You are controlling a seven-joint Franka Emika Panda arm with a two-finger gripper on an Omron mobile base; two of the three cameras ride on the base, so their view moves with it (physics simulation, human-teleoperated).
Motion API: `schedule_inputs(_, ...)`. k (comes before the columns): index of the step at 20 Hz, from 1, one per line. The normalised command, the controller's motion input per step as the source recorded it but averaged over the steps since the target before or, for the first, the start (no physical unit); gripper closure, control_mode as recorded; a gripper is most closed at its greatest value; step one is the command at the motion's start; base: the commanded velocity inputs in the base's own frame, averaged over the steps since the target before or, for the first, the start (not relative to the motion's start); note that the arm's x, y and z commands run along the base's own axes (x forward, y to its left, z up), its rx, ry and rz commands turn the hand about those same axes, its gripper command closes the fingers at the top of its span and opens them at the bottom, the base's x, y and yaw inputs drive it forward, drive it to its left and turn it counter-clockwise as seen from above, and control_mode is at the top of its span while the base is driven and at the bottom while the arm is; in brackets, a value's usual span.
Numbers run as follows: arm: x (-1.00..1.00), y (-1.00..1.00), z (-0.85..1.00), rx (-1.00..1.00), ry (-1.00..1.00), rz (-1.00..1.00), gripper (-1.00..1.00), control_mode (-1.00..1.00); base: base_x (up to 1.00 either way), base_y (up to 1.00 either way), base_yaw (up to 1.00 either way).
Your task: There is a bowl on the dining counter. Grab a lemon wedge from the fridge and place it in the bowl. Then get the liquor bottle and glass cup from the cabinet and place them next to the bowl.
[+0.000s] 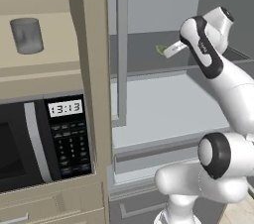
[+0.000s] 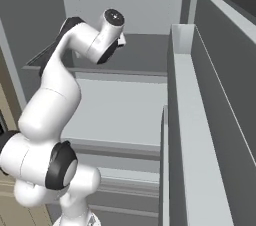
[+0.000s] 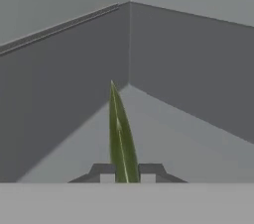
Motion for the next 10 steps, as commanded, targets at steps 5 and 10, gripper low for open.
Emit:
schedule_inputs(5, -0.27, 0.28, 0.04, -0.11, -0.08, 0.0, 1.0, -1.0, 0.0, 0.0, 0.0)
schedule_inputs(10, -0.05, 0.1, 0.0, -0.04, -0.05, -0.03, 1.0, -1.0, 0.0, 0.0, 0.0)
